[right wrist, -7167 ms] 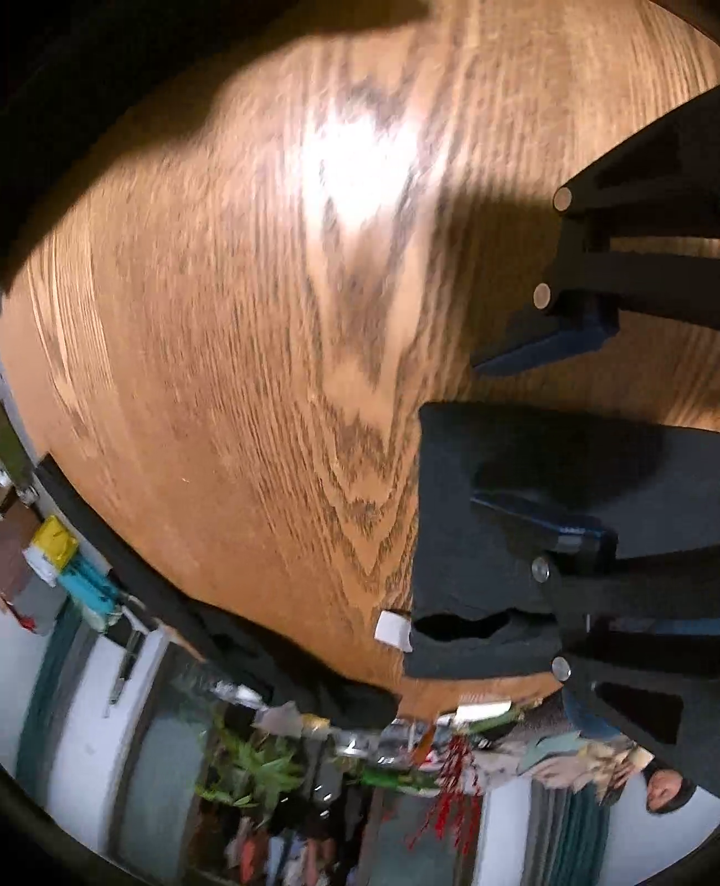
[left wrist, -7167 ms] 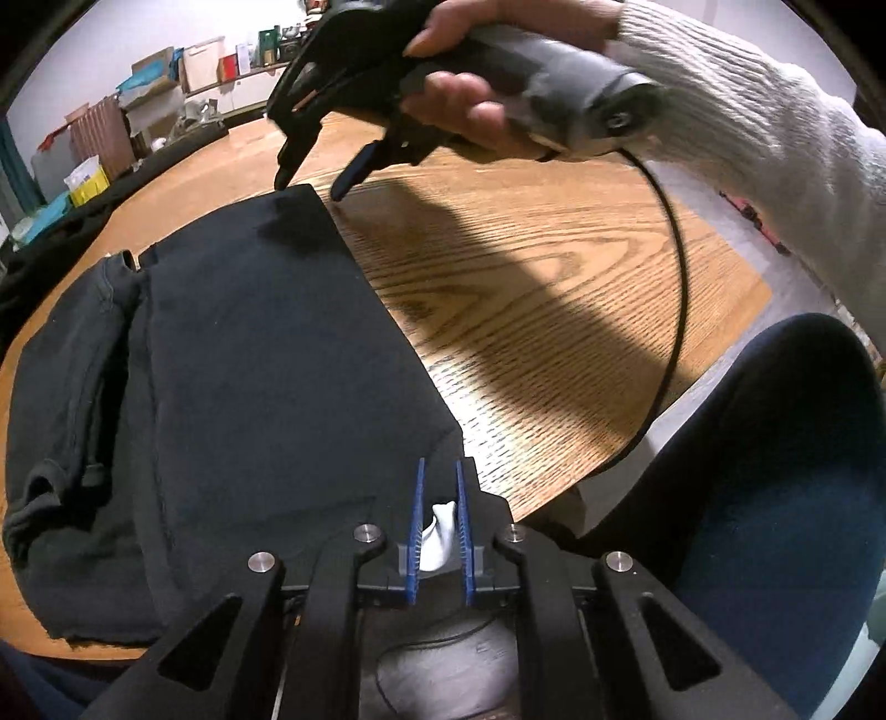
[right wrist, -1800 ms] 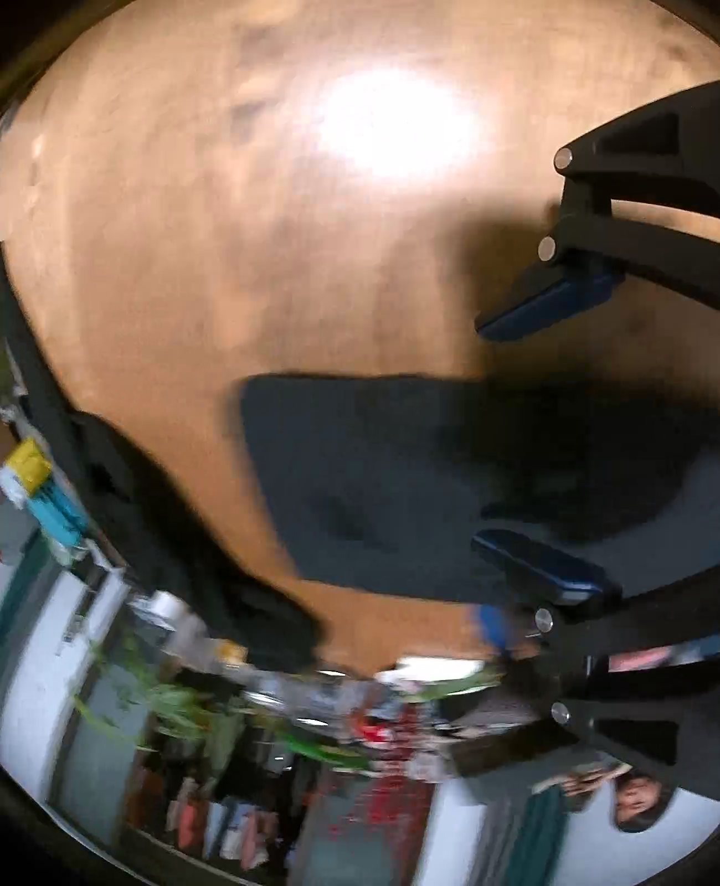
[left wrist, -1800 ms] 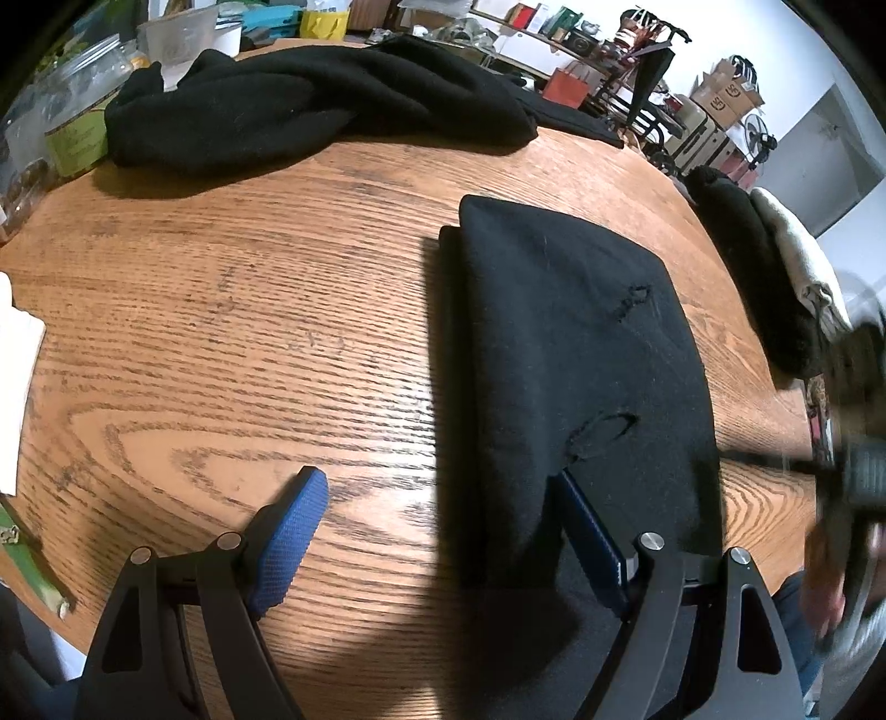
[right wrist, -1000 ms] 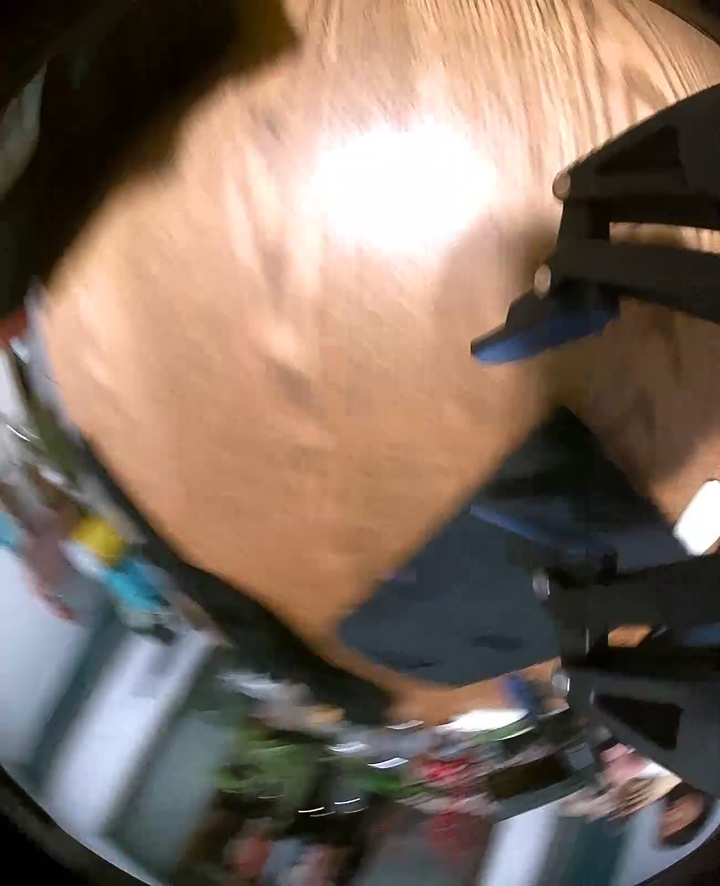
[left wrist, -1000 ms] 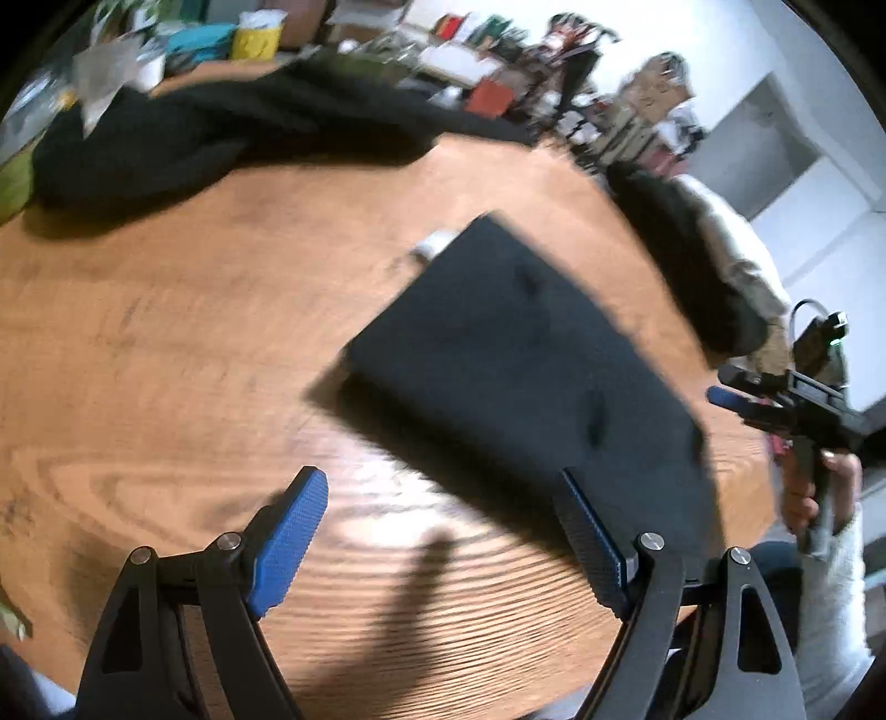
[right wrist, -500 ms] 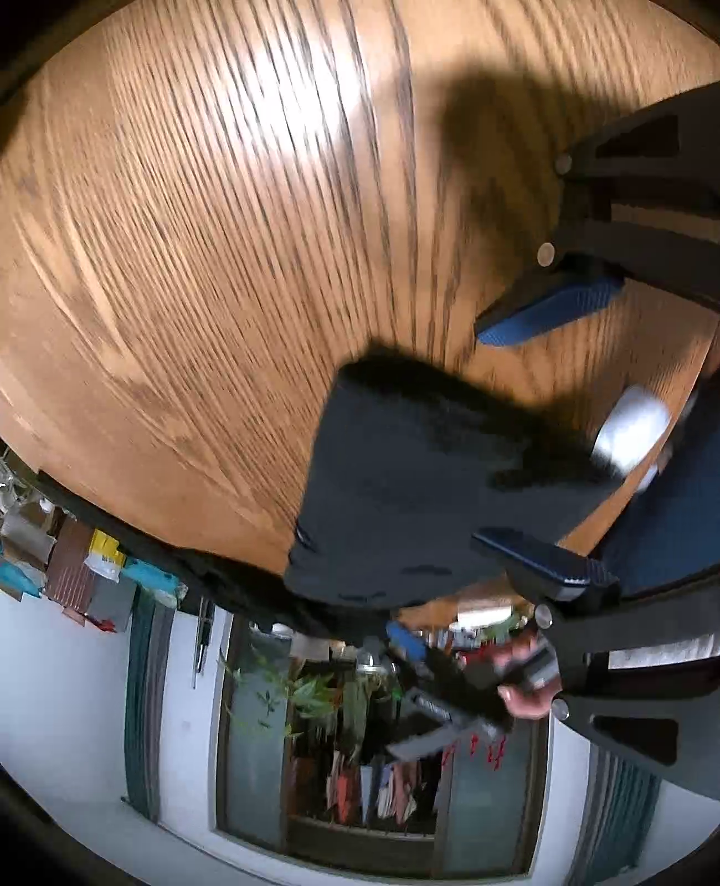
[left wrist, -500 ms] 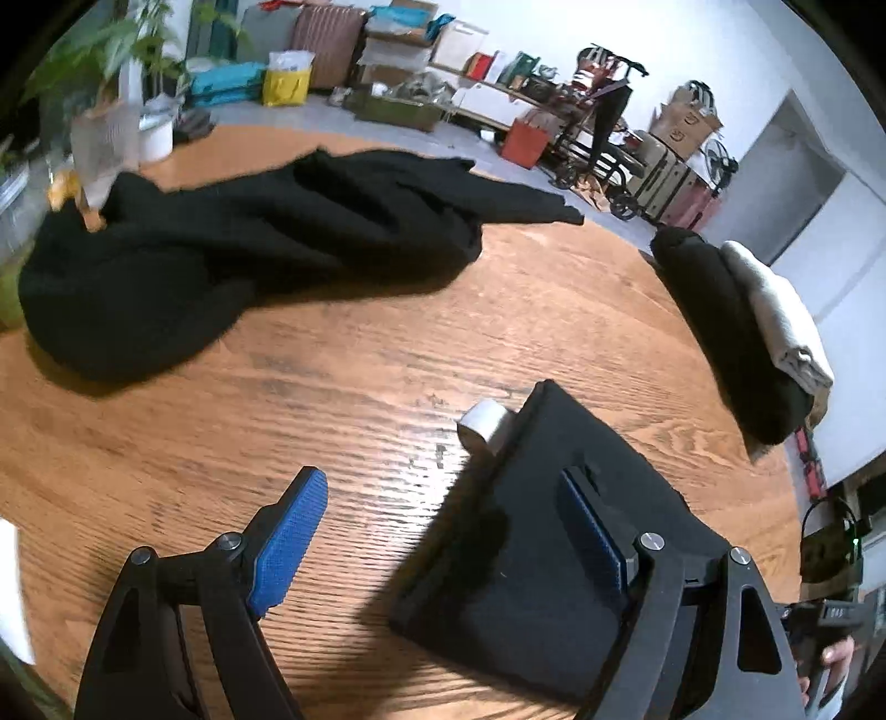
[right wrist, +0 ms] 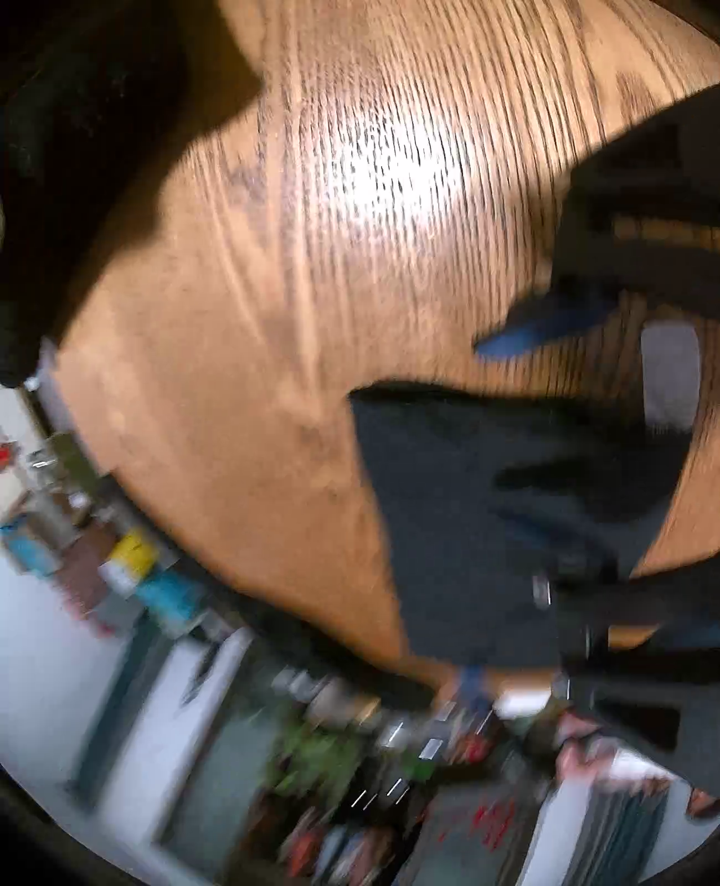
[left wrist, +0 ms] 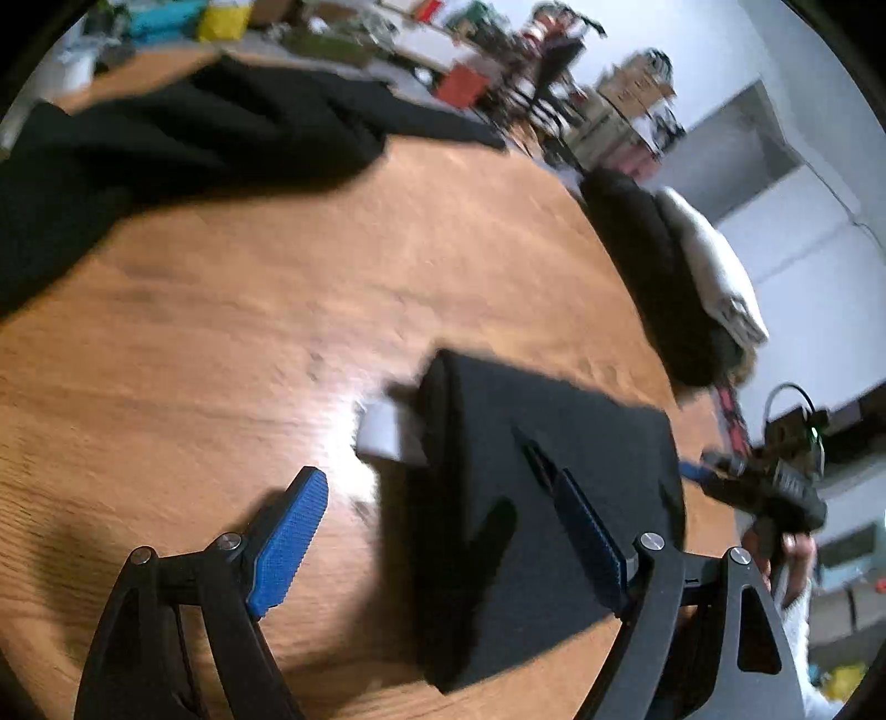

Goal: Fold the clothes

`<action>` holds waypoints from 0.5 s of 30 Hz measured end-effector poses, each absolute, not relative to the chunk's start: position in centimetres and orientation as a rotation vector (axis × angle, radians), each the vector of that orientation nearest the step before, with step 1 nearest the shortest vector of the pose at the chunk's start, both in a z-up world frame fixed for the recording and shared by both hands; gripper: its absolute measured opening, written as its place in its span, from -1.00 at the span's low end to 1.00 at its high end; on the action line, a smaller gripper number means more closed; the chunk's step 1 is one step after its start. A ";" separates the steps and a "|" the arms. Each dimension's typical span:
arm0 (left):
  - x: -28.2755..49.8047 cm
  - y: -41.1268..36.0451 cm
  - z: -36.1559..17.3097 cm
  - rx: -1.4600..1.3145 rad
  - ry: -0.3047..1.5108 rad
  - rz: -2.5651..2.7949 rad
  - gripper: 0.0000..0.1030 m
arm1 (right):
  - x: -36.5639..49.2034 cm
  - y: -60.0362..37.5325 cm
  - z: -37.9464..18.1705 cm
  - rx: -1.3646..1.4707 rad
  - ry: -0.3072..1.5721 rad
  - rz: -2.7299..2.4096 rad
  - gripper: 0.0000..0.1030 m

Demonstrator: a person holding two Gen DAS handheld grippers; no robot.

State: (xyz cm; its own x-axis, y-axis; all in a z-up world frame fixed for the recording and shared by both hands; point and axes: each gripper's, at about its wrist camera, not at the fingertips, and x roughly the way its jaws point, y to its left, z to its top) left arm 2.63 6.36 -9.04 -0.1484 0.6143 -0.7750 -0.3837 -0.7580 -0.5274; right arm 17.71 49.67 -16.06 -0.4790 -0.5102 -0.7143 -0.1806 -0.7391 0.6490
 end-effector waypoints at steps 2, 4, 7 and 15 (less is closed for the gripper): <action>3.1 7.0 -9.8 -1.500 -0.246 1.897 0.64 | 18.7 51.0 -16.8 1.414 -1.217 -2.280 0.44; 3.0 7.3 -10.2 -1.518 -0.235 1.881 0.62 | 19.4 51.9 -18.1 1.395 -1.406 -2.224 0.44; 2.7 7.1 -10.4 -1.536 -0.224 1.899 -0.32 | 19.1 52.1 -19.4 1.424 -1.490 -2.160 0.45; 2.8 6.7 -10.7 -1.619 -0.323 1.754 -0.74 | 19.1 50.8 -18.9 1.478 -1.344 -2.172 0.49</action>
